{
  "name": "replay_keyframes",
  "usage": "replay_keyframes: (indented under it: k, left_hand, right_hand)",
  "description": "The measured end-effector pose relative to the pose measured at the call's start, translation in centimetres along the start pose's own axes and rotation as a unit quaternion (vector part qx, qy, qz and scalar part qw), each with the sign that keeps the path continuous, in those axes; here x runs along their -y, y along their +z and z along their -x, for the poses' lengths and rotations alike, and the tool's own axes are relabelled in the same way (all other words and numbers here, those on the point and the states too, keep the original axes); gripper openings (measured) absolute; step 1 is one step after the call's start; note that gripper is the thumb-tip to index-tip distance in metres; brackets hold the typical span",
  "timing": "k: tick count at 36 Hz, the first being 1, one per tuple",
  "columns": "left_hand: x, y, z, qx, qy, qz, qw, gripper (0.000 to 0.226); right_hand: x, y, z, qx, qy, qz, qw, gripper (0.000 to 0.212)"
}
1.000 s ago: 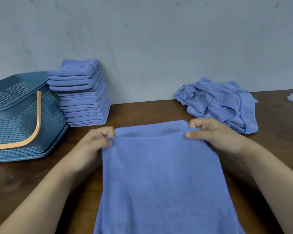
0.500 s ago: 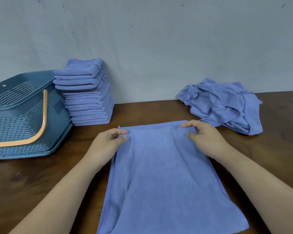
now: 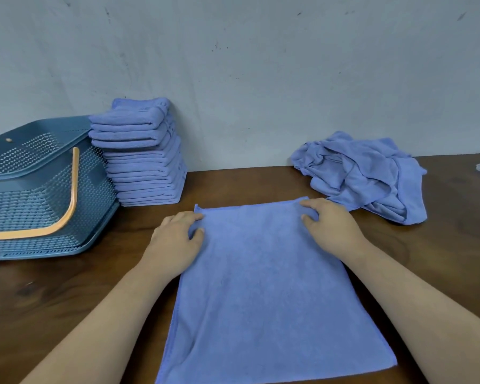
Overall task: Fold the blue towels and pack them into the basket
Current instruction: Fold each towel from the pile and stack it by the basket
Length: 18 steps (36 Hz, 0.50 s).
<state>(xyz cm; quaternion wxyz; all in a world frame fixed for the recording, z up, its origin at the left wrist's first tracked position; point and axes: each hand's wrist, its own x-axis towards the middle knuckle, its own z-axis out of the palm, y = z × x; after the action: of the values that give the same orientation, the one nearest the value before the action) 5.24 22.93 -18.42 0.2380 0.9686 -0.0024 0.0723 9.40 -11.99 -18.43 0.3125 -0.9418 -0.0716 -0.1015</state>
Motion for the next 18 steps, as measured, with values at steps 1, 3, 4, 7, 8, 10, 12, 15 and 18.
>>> replay_keyframes:
  k: [1, 3, 4, 7, 8, 10, 12, 15, 18]
  left_hand:
    - [-0.01, 0.06, -0.04, 0.004, 0.001, -0.014, 1.000, 0.046]
    - [-0.04, 0.19, -0.08, 0.012, 0.004, -0.040, 0.999, 0.050]
    - [-0.07, 0.25, -0.08, 0.014, 0.006, -0.049, 0.999, 0.051]
    - [-0.13, 0.26, -0.10, 0.017, 0.006, -0.058, 0.998, 0.053]
    - [-0.11, 0.22, -0.09, 0.018, 0.005, -0.058, 0.998, 0.053]
    - [-0.04, 0.13, -0.04, 0.015, 0.002, -0.052, 0.999, 0.054]
    - [-0.13, 0.05, -0.06, 0.015, -0.004, -0.047, 0.999, 0.057]
    - [-0.48, 0.13, -0.09, 0.032, -0.002, -0.081, 0.996, 0.062]
    - [-0.73, 0.26, -0.21, 0.042, 0.002, -0.108, 0.993, 0.062]
  right_hand:
    - [-0.04, -0.01, -0.07, 0.003, 0.003, 0.002, 1.000, 0.036]
    - [-0.09, -0.17, -0.19, 0.007, 0.006, 0.003, 1.000, 0.043]
    - [0.00, -0.29, -0.13, 0.004, 0.005, 0.009, 1.000, 0.046]
    - [0.30, -0.25, 0.00, 0.003, 0.000, 0.076, 0.997, 0.043]
    - [0.44, -0.19, 0.04, 0.007, 0.001, 0.101, 0.995, 0.038]
    - [0.70, -0.13, 0.11, 0.020, 0.007, 0.126, 0.992, 0.033]
    - [0.88, -0.19, 0.15, 0.027, 0.009, 0.135, 0.990, 0.033]
    - [0.88, -0.31, 0.16, 0.018, 0.010, 0.127, 0.992, 0.033]
    - [0.75, -0.32, 0.17, 0.008, 0.007, 0.092, 0.996, 0.039]
